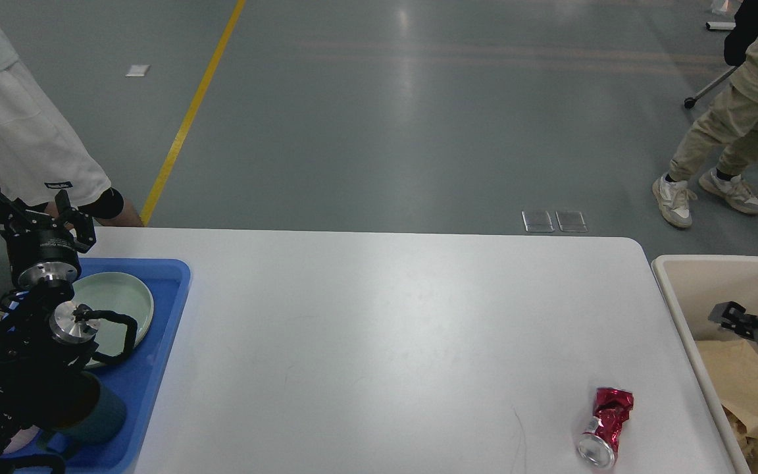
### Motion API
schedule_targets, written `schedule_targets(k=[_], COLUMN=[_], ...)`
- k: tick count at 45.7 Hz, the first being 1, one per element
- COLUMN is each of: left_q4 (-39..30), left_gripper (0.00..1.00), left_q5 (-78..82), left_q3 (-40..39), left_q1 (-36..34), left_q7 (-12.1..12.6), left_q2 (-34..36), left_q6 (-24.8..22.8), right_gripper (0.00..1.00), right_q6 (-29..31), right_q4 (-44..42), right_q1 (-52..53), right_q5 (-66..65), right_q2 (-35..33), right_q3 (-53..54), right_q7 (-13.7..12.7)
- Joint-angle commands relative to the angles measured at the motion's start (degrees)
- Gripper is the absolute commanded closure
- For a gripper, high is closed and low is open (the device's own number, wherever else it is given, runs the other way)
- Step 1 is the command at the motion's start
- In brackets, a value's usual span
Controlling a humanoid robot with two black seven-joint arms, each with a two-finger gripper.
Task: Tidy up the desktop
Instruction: 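Bring the right gripper down toward the red crushed can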
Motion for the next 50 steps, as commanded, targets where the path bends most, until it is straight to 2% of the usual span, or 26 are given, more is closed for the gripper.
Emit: schedule_targets(k=[1, 5, 13, 18, 30, 34, 50], left_q4=[0.00, 0.00, 0.00, 0.00, 0.00, 0.00, 0.00], left_gripper=[0.04, 0.04, 0.04, 0.04, 0.04, 0.04, 0.04], left_q5=[0.00, 0.00, 0.00, 0.00, 0.00, 0.00, 0.00], left_q3=[0.00, 0.00, 0.00, 0.00, 0.00, 0.00, 0.00], left_q1=[0.00, 0.00, 0.00, 0.00, 0.00, 0.00, 0.00], left_q7=[0.00, 0.00, 0.00, 0.00, 0.00, 0.00, 0.00], left_q2=[0.00, 0.00, 0.00, 0.00, 0.00, 0.00, 0.00], left_q6=[0.01, 0.01, 0.01, 0.01, 0.09, 0.01, 0.01], right_gripper=[0.00, 0.00, 0.00, 0.00, 0.00, 0.00, 0.00], right_q6=[4.74, 10.10, 26.09, 31.03, 32.17, 32.09, 31.21], right_q4=[4.84, 9.67, 12.76, 15.48, 27.08, 28.23, 26.47], right_q1=[10.31, 18.22, 28.34, 30.54, 38.71, 40.83, 31.52], right_q5=[0.05, 0.05, 0.58, 0.75, 0.93, 1.10, 2.42], right_q2=[4.29, 6.13, 9.56, 12.64, 14.23, 14.31, 16.07], right_q3=[-8.73, -12.43, -13.49, -13.49, -13.76, -13.23, -9.46], right_q7=[0.00, 0.00, 0.00, 0.00, 0.00, 0.00, -0.09])
